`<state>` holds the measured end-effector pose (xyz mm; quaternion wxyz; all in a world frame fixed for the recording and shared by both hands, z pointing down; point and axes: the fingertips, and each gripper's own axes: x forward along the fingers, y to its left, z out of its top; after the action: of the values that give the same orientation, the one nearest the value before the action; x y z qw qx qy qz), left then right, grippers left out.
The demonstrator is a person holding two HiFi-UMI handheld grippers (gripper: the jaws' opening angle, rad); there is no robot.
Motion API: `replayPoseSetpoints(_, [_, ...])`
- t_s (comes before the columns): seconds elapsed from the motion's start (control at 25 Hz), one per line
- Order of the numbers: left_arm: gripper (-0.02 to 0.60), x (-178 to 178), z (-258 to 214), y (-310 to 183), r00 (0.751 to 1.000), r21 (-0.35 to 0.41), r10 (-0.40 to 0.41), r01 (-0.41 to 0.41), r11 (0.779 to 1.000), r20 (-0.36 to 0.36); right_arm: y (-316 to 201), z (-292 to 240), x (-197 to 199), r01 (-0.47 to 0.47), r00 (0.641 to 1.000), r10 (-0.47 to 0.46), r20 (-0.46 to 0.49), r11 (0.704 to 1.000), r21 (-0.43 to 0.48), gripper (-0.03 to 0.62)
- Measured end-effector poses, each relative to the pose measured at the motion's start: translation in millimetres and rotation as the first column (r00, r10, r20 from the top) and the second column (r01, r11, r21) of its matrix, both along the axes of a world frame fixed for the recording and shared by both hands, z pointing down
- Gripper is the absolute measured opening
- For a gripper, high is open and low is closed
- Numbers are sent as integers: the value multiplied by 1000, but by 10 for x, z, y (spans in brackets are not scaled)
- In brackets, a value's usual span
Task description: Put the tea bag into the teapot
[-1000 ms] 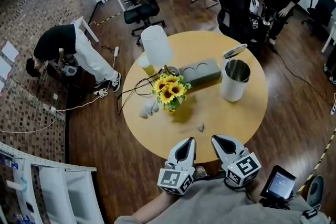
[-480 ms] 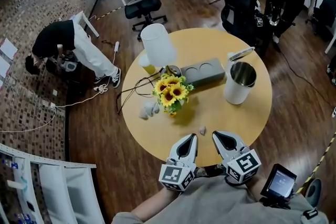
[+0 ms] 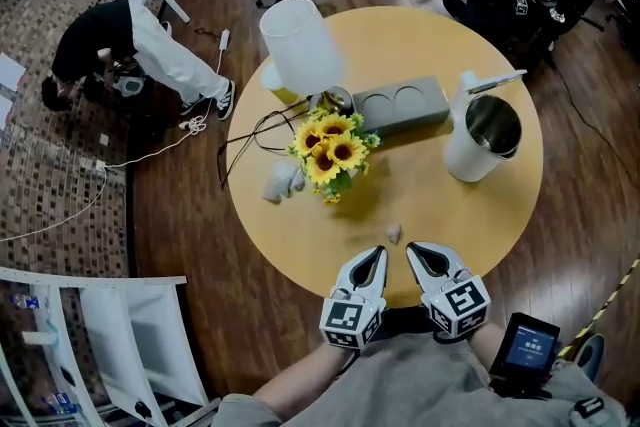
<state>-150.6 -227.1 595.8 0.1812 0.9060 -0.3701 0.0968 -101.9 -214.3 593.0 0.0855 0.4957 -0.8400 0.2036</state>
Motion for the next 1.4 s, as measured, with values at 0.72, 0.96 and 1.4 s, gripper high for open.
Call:
replayPoseSetpoints(0.72, [2, 14, 1295, -204, 991, -191, 43, -18, 981, 127, -270, 1346, -106, 23, 991, -53, -121, 971, -237, 9])
replayPoseSetpoints(0.96, [2, -71, 1363, -240, 990, -191, 27, 0, 982, 140, -265, 1521, -287, 84, 973, -143, -183, 952, -294, 74])
replayPoseSetpoints(1.4, [2, -238, 1357, -264, 989, -193, 8, 20, 981, 144, -323, 1769, -317, 53, 918, -188, -350, 931, -361, 41])
